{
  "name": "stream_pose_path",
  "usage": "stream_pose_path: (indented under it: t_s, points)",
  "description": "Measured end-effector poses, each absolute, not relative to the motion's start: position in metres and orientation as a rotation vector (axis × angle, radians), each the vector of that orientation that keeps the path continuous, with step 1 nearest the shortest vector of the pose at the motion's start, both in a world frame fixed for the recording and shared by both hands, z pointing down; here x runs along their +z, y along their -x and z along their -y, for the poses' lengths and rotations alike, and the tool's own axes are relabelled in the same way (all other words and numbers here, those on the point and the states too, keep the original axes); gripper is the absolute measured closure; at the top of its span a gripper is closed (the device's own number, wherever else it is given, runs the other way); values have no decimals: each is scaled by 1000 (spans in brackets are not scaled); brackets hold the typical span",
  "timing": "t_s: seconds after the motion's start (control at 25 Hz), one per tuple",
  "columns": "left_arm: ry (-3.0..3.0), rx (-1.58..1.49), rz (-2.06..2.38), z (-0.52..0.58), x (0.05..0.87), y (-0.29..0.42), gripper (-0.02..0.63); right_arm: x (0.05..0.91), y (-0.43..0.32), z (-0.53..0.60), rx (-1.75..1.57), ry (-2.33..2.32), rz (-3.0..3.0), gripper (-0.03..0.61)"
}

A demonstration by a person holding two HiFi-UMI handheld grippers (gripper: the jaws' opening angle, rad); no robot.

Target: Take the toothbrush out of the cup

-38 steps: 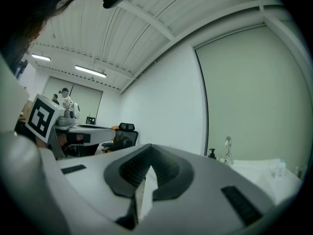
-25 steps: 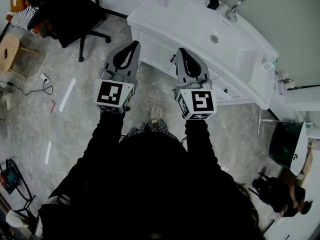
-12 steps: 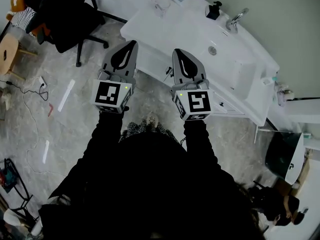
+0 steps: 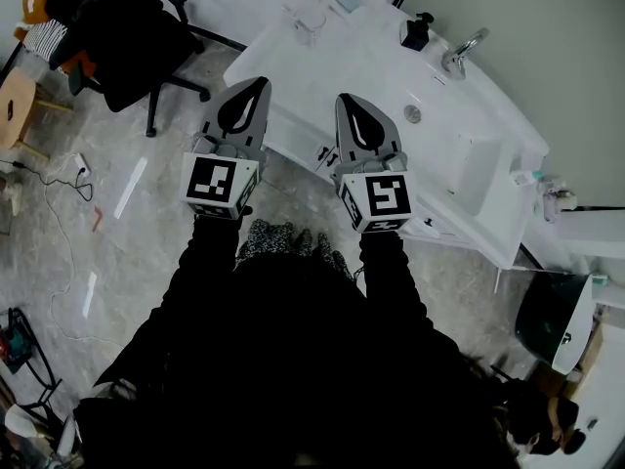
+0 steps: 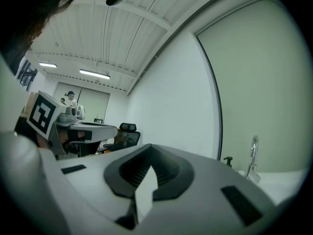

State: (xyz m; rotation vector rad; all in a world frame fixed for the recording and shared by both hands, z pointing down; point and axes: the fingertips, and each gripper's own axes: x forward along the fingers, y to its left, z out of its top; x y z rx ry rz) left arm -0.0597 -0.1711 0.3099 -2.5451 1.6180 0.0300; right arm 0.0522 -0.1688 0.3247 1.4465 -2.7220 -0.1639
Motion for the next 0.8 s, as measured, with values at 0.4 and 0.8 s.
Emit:
stream_pose_path:
  t_s: [0.4,0.8]
  points:
    - [2547,9,-1641,206,316,62,604,331,-50,203,-142,-1424,2737,575]
    - [2581,6,-1623,254,325,67,604,334,-48,246,-145,-1453,2706,575]
